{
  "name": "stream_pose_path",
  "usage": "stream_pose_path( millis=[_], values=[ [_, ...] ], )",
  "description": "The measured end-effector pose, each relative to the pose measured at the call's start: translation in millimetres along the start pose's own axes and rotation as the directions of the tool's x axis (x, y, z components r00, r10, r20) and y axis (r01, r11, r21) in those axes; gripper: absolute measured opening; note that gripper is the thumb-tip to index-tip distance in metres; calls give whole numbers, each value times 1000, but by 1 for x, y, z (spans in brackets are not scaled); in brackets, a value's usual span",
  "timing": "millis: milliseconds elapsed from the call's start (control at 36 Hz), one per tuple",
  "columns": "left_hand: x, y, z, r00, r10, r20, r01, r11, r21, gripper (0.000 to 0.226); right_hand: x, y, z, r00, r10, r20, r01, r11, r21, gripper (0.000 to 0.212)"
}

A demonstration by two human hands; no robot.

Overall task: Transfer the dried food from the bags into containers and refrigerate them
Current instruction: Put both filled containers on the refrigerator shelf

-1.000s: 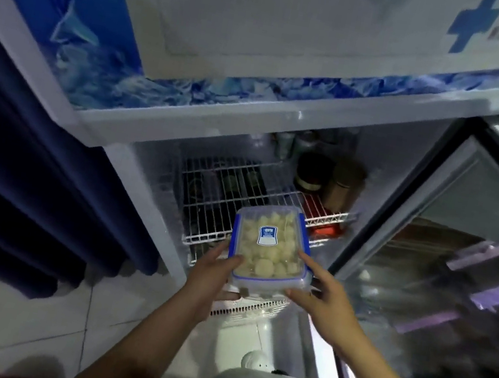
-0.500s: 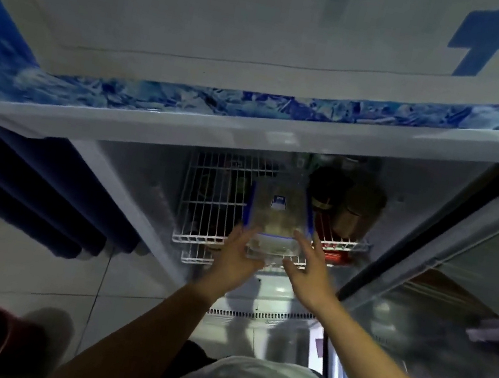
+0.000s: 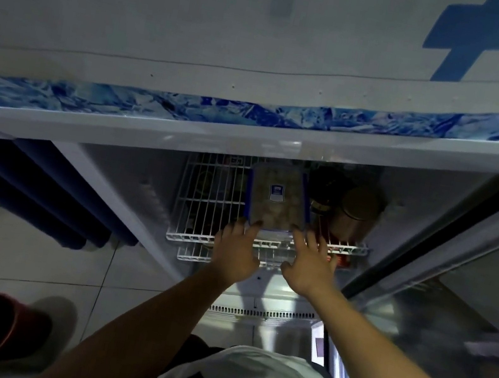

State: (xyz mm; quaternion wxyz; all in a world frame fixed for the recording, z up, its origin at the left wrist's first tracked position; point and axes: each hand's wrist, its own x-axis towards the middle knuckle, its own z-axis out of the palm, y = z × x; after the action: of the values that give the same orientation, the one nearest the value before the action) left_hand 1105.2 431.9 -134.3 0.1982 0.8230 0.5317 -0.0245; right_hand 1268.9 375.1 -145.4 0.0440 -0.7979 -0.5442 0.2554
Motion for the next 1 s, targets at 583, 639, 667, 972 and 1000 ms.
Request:
stream_pose_path(
  millis=[583, 639, 667, 972, 1000],
  values=[
    [-67, -26, 12, 995, -90, -36, 84, 986, -141, 84, -51, 6, 23, 995, -102, 7, 102, 994, 27, 85],
    [-97, -35, 21, 993, -74, -90, 61, 989, -138, 82, -67, -3, 29, 991, -136, 19, 136, 990, 25, 83],
    [-113, -41, 25, 992, -70, -105, 58, 991, -117, 83, -75, -10, 32, 986, -161, 34, 161, 987, 20, 82],
    [-299, -142, 50, 846, -505, -170, 470, 857, -211, 77, -151, -161, 91, 786, -560, 263, 590, 806, -47, 73],
    [-320, -151, 49, 812, -556, -177, 509, 823, -254, 76, -161, -177, 97, 757, -591, 279, 627, 777, -58, 73]
  ],
)
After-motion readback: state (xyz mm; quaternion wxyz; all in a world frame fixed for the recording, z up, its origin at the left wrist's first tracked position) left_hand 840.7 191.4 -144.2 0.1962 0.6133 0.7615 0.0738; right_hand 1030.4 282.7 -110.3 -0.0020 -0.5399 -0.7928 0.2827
